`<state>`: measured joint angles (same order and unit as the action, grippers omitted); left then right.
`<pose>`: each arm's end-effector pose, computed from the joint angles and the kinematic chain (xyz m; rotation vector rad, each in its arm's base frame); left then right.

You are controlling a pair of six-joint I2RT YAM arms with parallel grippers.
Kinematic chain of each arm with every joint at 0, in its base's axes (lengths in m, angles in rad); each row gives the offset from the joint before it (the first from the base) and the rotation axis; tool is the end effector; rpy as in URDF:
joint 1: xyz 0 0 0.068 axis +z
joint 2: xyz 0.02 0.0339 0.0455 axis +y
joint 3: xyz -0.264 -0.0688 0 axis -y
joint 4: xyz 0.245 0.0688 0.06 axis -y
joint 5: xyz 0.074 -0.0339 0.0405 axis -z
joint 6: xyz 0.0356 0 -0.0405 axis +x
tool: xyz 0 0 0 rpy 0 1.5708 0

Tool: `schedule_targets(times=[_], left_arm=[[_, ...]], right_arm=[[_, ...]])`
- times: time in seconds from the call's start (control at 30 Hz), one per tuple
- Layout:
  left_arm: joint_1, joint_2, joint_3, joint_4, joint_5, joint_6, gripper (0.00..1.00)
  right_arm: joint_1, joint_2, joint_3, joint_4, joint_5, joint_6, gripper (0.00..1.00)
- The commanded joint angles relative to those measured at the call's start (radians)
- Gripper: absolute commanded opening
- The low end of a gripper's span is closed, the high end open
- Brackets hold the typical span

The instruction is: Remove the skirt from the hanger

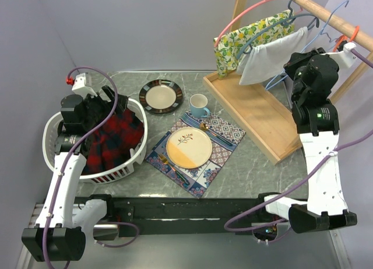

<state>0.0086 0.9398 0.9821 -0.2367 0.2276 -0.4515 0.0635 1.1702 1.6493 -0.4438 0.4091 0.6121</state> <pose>0.2132 -0.0062 0.3760 -0.2432 1.7729 -0.5205 0.2139 -0.0006 0.5265 0.7205 1.3640 0.2226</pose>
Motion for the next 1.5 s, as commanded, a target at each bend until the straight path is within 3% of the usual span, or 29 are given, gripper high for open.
schedule_targets(times=[0.0, 0.43, 0.93, 1.13, 1.27, 1.37, 1.4, 1.47], left_arm=[[-0.002, -0.012, 0.0, 0.031, -0.011, 0.02, 0.99], [-0.002, -0.015, 0.0, 0.03, -0.017, 0.025, 0.99], [-0.004, -0.018, 0.0, 0.025, -0.033, 0.03, 0.99], [-0.004, -0.019, 0.0, 0.023, -0.037, 0.031, 0.99], [-0.002, -0.016, 0.001, 0.023, -0.036, 0.031, 0.99], [-0.002, -0.019, 0.001, 0.022, -0.039, 0.033, 0.99], [-0.004, -0.024, 0.0, 0.023, -0.037, 0.034, 0.99], [-0.002, -0.025, 0.0, 0.023, -0.04, 0.033, 0.99]], right_arm=[[-0.027, 0.008, 0.033, 0.004, 0.02, 0.014, 0.0], [-0.108, 0.06, 0.044, -0.055, -0.059, 0.067, 0.0], [-0.125, 0.092, 0.113, -0.124, -0.038, 0.08, 0.0], [-0.126, 0.045, -0.023, -0.081, -0.07, 0.107, 0.0], [-0.126, 0.034, -0.011, -0.096, -0.081, 0.095, 0.0], [-0.128, 0.017, 0.021, -0.117, -0.098, 0.074, 0.11], [-0.126, 0.01, 0.027, -0.122, -0.105, 0.068, 0.22], [-0.128, -0.02, 0.044, -0.153, -0.128, 0.049, 0.35]])
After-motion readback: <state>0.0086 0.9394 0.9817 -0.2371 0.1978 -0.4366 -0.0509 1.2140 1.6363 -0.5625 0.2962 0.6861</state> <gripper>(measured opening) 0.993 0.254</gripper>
